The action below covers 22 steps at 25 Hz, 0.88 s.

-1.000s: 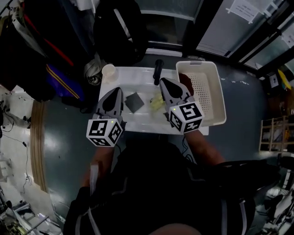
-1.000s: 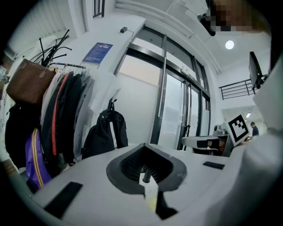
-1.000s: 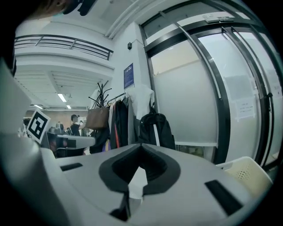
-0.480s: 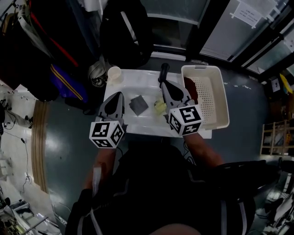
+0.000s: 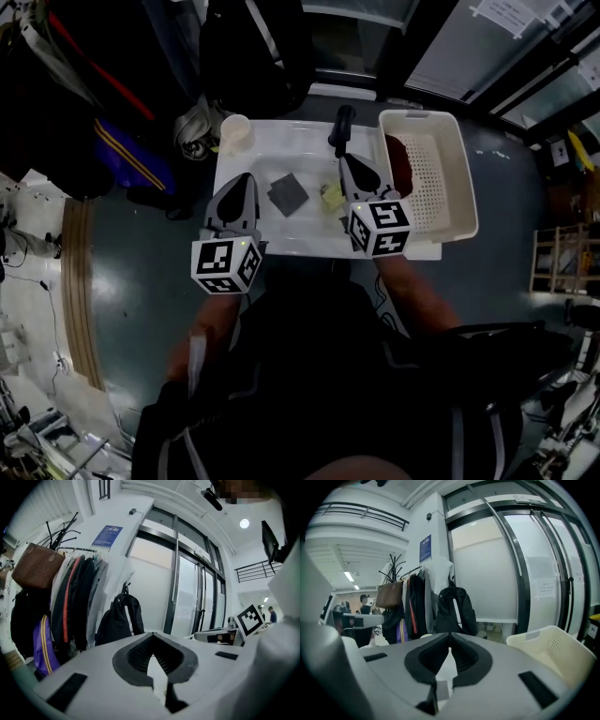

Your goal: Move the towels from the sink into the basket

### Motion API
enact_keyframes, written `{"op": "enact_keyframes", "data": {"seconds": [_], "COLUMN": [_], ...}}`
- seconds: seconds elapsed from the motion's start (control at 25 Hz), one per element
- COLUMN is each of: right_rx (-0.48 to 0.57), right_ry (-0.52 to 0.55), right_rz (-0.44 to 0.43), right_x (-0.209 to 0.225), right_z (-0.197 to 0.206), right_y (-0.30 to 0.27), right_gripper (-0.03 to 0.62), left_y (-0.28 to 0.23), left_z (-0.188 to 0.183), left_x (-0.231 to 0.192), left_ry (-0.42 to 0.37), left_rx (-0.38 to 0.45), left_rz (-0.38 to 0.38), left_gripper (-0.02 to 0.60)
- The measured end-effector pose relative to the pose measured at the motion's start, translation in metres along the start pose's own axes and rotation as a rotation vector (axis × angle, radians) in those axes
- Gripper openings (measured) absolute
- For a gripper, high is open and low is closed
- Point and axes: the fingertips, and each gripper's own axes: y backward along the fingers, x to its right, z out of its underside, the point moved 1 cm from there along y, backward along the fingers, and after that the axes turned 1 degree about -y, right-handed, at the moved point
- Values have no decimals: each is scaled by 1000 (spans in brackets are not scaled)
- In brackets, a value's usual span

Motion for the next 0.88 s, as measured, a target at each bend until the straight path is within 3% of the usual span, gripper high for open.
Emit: {"op": "enact_keyframes", "data": {"seconds": [0.12, 0.24, 0.36, 0.6, 0.88], "right_rx": [-96, -204, -310, -488, -623], "right_ry": [-13, -44, -37, -61, -108], "right_rz": [33, 80, 110, 135, 144], "right_x": [4, 11, 18, 41, 72], "right_z": [37, 79, 117, 182, 243], "right_y": [-11, -20, -30, -49, -73], "right_gripper": [32, 130, 177, 291, 363], "left_y": [-2, -2, -12, -42, -82], "left_z": [17, 28, 55, 92, 133], "left_x": [-6, -5, 1, -1, -2], "left_ry": [8, -3, 27, 45, -11], "left_rx": [-45, -47, -127, -203, -327], "left_rz": [32, 77, 142, 161, 174], "left_gripper": [3, 3, 3, 3, 3]}}
